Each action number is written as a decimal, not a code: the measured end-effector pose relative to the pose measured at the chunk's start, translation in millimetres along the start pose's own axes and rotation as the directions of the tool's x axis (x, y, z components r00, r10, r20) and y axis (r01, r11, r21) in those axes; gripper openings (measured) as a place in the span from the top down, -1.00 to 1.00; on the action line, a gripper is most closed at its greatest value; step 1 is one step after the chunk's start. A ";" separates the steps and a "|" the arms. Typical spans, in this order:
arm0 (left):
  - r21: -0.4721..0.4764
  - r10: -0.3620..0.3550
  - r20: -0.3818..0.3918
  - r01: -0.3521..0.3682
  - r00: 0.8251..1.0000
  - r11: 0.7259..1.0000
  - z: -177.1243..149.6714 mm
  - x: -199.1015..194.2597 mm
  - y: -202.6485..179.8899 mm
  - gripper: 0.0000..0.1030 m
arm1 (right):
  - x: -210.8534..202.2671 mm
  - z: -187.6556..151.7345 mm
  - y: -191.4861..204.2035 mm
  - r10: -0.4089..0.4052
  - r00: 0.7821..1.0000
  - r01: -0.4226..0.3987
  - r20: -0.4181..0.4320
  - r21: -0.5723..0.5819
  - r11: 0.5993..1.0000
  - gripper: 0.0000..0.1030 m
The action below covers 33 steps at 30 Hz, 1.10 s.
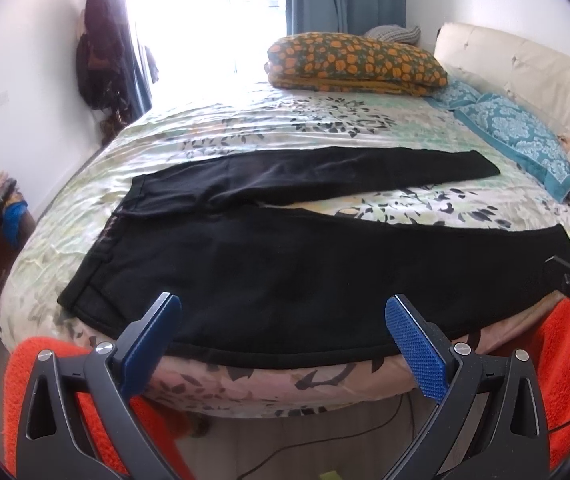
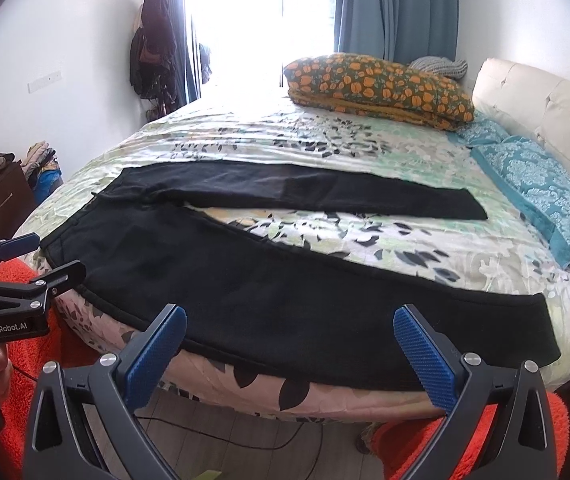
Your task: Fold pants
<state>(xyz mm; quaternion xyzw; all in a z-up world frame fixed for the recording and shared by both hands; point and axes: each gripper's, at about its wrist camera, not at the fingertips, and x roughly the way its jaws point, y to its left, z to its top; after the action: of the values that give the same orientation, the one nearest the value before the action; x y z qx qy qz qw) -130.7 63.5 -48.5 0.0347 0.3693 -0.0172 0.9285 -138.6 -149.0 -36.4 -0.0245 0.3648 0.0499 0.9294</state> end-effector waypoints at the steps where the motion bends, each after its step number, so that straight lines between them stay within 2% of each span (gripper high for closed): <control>1: -0.013 0.009 0.007 -0.009 1.000 1.000 6.0 2.3 5.4 -0.99 | -3.5 3.3 -4.0 -0.022 0.999 0.022 0.028 0.001 1.000 -1.00; 4: -0.072 0.022 -0.009 -0.023 1.000 0.997 23.3 17.1 25.6 -0.99 | 2.0 11.7 -24.6 -0.075 0.996 0.074 0.039 0.036 0.997 -1.00; 8: -0.158 0.062 -0.040 -0.068 0.997 0.985 37.7 40.2 53.6 -0.99 | 31.6 15.8 -59.6 -0.120 0.992 0.124 -0.048 0.096 0.988 -1.00; 11: -0.190 0.090 -0.060 -0.100 0.994 0.977 37.9 51.3 65.2 -0.99 | 48.3 14.8 -75.5 -0.152 0.985 0.160 -0.083 0.100 0.982 -1.00; 14: -0.200 0.109 -0.092 -0.126 0.990 0.972 28.7 60.6 68.1 -0.99 | 58.5 5.6 -83.7 -0.144 0.982 0.159 -0.120 0.127 0.979 -1.00; 19: -0.158 0.111 -0.163 -0.137 0.980 0.978 11.9 79.0 56.1 -0.99 | 70.5 -2.6 -82.4 -0.126 0.980 0.145 -0.156 0.121 0.982 -1.00; 26: -0.070 0.170 -0.190 -0.186 0.967 0.980 15.0 97.9 37.8 -0.99 | 79.5 -3.3 -89.0 -0.101 0.979 0.130 -0.176 0.161 0.978 -1.00; 33: -0.064 0.198 -0.222 -0.217 0.955 0.974 12.6 110.5 40.7 -0.99 | 89.0 -3.4 -89.6 -0.092 0.976 0.127 -0.199 0.170 0.977 -1.00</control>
<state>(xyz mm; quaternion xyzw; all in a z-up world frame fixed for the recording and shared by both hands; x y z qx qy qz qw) -39.4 102.3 -113.1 0.0343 0.4618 0.1002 0.8807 -66.1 -231.7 -98.6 0.0357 0.4531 -0.0378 0.8899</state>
